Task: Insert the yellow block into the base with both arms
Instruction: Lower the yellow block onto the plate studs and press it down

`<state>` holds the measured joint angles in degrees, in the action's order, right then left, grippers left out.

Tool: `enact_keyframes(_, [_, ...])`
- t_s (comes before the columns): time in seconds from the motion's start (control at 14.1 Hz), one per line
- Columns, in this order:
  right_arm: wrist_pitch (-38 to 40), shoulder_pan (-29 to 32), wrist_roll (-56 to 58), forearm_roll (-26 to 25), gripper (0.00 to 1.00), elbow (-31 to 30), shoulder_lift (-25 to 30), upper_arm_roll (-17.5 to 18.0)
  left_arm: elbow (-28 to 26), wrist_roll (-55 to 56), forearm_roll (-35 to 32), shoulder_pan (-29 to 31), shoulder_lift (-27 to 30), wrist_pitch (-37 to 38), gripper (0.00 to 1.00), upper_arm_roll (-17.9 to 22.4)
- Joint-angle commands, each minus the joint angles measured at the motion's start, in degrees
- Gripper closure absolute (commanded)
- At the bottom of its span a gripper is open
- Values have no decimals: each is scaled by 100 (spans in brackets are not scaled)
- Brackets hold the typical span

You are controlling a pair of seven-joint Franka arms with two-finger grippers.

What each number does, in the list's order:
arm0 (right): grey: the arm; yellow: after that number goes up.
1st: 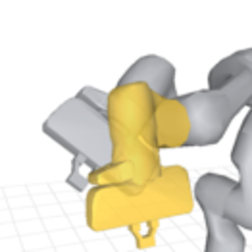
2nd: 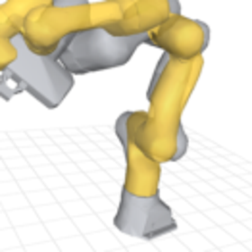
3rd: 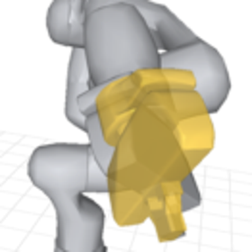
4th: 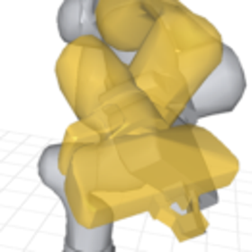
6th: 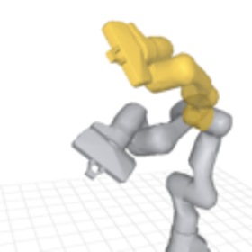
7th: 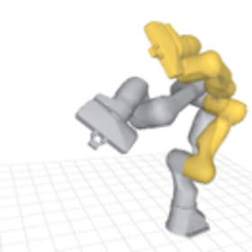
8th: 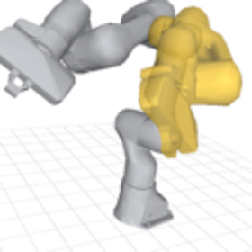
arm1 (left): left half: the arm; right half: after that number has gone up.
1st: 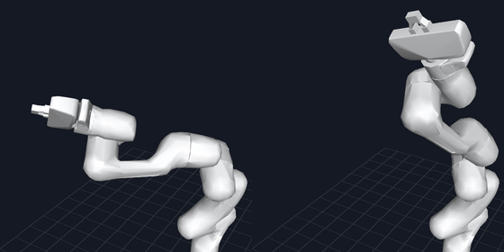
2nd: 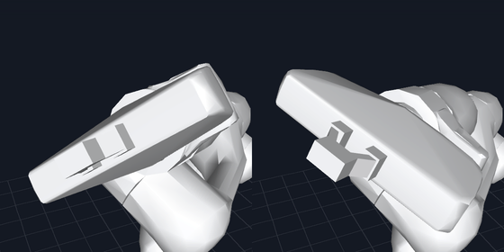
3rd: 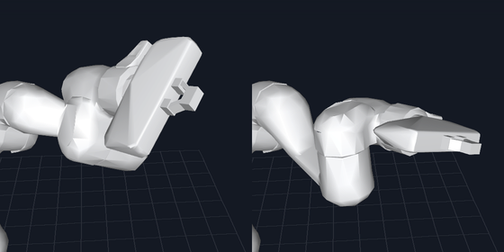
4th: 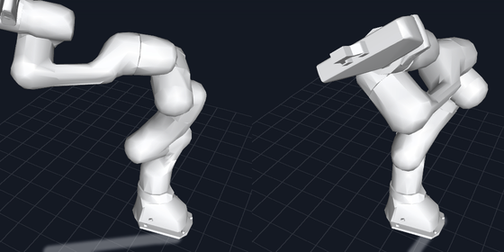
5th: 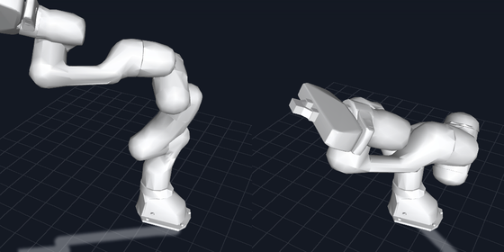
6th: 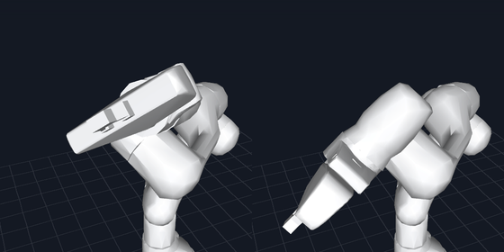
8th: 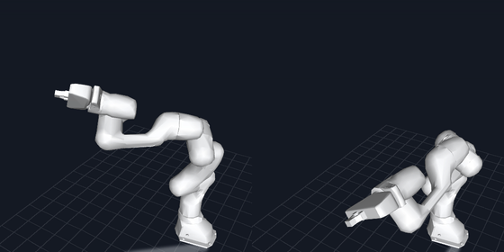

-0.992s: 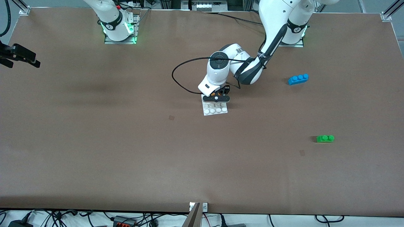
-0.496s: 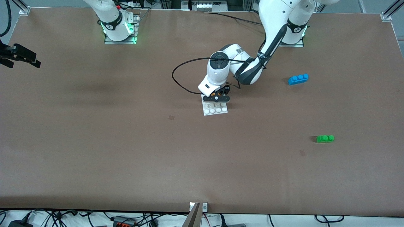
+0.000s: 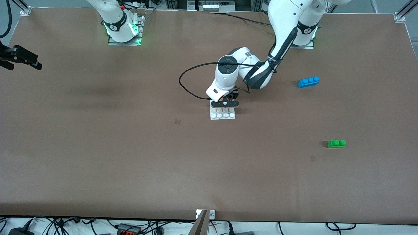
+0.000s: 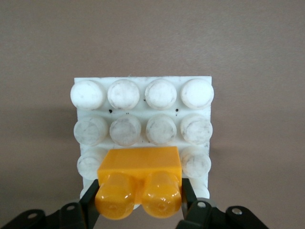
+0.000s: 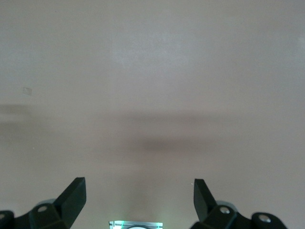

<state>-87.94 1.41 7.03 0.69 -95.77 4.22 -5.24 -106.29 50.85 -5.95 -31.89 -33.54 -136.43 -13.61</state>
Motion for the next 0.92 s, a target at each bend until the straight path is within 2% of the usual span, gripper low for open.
enact_keyframes(0.0, [75, 17, -9, -34, 0, 102, -9, 32, 161, 39, -56, 113, 14, 380, 68, -37])
enact_keyframes(0.78, [75, 17, -9, -34, 0, 102, -9, 32, 232, 21, -152, 34, -179, 170, 66, -54])
enact_keyframes(0.85, [75, 17, -9, -42, 0, 102, -9, 32, 232, 12, -152, 43, -179, 170, 53, -63])
